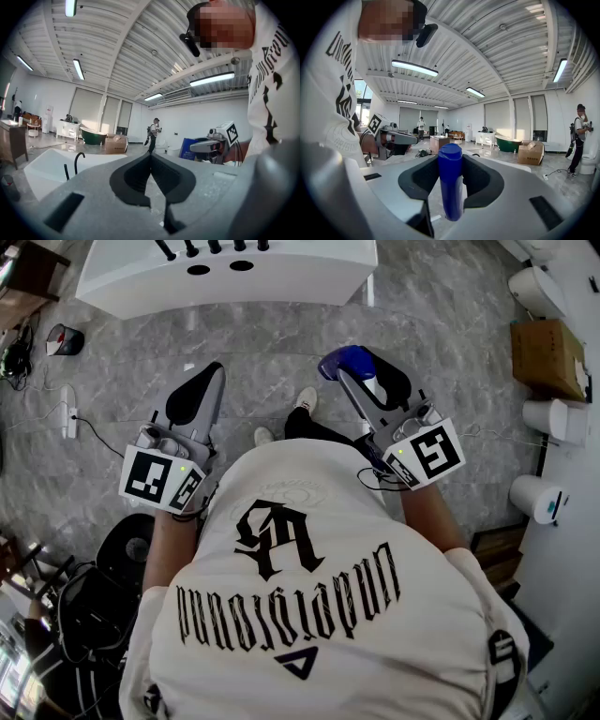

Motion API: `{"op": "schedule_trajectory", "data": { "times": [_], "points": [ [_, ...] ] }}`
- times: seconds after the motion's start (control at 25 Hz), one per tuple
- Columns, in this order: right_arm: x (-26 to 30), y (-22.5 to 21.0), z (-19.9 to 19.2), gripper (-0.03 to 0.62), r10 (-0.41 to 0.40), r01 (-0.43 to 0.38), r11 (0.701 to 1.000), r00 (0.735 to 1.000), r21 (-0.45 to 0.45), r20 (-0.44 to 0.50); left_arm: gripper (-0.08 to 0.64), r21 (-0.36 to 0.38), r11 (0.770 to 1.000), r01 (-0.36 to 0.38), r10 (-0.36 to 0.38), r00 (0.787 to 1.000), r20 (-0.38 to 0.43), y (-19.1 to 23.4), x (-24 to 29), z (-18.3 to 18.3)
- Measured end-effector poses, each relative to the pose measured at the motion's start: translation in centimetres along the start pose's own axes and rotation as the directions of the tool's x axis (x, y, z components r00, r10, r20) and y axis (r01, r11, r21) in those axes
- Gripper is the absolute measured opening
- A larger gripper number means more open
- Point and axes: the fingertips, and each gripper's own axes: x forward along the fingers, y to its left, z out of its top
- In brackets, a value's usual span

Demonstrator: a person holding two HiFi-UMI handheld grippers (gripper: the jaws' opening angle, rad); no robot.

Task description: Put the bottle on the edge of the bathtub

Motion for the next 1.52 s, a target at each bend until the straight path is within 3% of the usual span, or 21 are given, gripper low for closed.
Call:
{"op": "schedule_trajectory", "data": {
  "times": [0.64, 0.96, 1.12, 1.52],
  "points": [
    [3.2, -11.4, -0.9, 0.155, 0.023, -0.024, 1.000, 1.000, 0.016, 0.005, 0.014, -0.029, 0.999, -0.015, 0.014, 0.999, -0.039, 2.6, 11.8, -0.1],
    [2.8, -18.0, -1.0, 0.155, 0.023, -0.024, 0.999, 1.000, 0.024, 0.020, 0.014, -0.020, 1.000, 0.003, -0.004, 0.999, -0.051, 1.3, 19.0, 0.9],
    [3.4, -20.0, -1.2, 0.155, 0.017, -0.017, 0.999, 1.000, 0.039, 0.012, 0.014, -0.012, 0.999, 0.035, -0.036, 0.997, -0.066, 0.8, 21.4, 1.2],
    [6.3, -23.3, -0.9, 0.155, -0.031, 0.031, 0.998, 0.999, 0.053, -0.014, 0.015, -0.012, 0.997, 0.076, -0.077, 0.994, -0.079, 4.5, 24.9, 2.3]
  ]
}}
